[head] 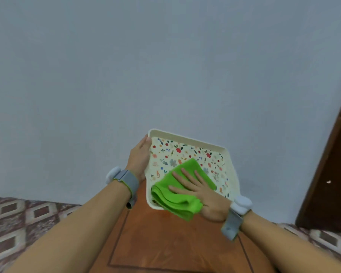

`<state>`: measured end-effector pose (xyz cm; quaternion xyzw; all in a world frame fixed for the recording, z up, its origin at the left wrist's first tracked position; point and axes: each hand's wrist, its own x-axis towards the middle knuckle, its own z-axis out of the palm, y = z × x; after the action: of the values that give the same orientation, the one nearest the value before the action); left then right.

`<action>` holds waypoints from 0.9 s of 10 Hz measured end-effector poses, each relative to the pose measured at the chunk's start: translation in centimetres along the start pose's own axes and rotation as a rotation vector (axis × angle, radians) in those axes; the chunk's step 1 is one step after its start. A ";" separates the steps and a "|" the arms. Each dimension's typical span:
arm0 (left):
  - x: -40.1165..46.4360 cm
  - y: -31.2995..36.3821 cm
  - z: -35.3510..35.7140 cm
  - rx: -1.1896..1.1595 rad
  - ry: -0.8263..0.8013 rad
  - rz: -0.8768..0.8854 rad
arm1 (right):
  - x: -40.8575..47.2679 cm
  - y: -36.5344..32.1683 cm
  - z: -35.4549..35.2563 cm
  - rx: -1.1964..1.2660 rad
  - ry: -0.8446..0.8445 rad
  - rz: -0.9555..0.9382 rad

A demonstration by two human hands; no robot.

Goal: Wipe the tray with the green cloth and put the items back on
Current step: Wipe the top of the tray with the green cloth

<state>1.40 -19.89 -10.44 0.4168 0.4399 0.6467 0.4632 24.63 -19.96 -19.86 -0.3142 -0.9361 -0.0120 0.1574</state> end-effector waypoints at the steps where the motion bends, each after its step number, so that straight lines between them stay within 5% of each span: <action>1: 0.0 -0.3 -1.3 0.095 -0.004 -0.091 | -1.8 2.9 -0.2 0.521 0.415 0.667; 2: -0.5 -0.3 -0.5 0.276 -0.057 -0.060 | -1.1 4.3 -3.0 0.724 0.771 1.276; 3: -1.5 0.0 1.2 0.585 -0.152 0.090 | 0.3 2.8 -7.0 0.723 0.960 1.149; 4: -2.3 -0.1 3.2 0.806 -0.291 0.263 | 3.1 -0.9 -9.1 0.652 0.750 0.684; 5: -2.1 0.9 3.2 0.819 -0.287 0.306 | 3.3 -0.9 -8.3 0.570 0.618 0.455; 7: -1.5 3.2 -0.3 0.753 -0.247 0.224 | -1.5 7.7 -3.1 0.644 0.348 1.052; 8: -1.4 2.7 0.8 0.779 -0.293 0.200 | 1.8 3.4 -6.0 0.760 0.443 0.912; 9: -1.8 1.4 2.5 0.833 -0.341 0.247 | 5.6 -2.4 -10.6 0.899 0.546 0.573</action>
<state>3.80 -21.43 -8.70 0.7170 0.5267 0.3876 0.2415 22.06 -19.93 -7.91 -0.4422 -0.6532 0.3477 0.5068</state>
